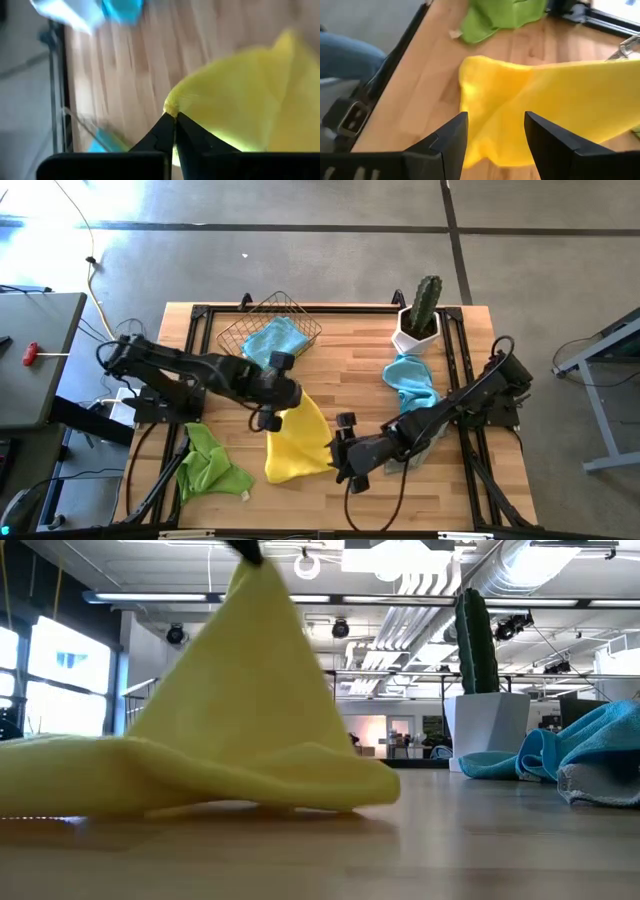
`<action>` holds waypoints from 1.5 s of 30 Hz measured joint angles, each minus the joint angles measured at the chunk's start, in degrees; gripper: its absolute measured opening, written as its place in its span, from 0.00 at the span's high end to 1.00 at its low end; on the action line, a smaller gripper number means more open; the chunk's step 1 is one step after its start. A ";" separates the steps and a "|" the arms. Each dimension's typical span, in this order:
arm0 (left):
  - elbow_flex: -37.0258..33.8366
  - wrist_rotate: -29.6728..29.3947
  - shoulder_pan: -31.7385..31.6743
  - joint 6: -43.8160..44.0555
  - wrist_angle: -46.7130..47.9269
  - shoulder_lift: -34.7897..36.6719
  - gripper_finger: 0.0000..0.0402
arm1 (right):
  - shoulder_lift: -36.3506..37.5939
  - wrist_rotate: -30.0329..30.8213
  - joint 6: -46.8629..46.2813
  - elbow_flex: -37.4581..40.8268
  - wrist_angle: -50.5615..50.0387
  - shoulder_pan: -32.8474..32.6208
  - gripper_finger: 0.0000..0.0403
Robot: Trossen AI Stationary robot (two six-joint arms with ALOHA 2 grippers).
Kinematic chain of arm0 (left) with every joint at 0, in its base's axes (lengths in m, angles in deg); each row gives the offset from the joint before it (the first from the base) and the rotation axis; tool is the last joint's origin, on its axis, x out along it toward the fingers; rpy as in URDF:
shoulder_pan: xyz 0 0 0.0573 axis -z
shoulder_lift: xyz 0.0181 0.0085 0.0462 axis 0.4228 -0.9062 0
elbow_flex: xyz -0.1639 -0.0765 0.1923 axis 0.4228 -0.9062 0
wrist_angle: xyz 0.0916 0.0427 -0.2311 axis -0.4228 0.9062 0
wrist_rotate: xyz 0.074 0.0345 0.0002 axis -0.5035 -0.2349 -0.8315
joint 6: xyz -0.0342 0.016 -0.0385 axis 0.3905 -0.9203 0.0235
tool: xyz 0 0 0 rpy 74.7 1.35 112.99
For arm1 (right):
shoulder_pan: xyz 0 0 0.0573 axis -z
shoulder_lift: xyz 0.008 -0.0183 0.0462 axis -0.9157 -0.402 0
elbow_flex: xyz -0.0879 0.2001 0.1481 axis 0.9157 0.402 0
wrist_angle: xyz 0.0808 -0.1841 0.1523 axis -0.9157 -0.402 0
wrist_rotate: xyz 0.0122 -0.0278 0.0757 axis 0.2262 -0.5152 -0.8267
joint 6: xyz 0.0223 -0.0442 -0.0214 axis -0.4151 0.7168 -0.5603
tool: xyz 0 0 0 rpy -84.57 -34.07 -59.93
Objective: Fold microfiber towels
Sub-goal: Fold the yellow microfiber towel
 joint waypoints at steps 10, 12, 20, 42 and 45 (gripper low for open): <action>-0.04 4.38 -2.58 -1.03 6.03 -11.36 0.91 | -5.23 1.03 -4.47 -0.02 -2.89 1.09 0.53; 0.03 4.53 -2.53 0.12 7.31 -12.40 0.88 | -6.45 0.49 -4.47 -0.01 -2.87 1.14 0.53; 0.09 7.03 -0.25 1.82 12.36 -13.01 0.77 | -7.67 0.07 -5.89 0.00 -4.32 1.20 0.53; -29.17 -2.83 26.30 28.28 -21.14 9.74 0.73 | -15.28 3.99 -5.52 -0.04 5.18 -1.04 0.53; -35.09 -5.39 28.90 30.92 -32.66 9.18 0.73 | -18.28 4.39 -5.75 0.08 7.57 -0.96 0.53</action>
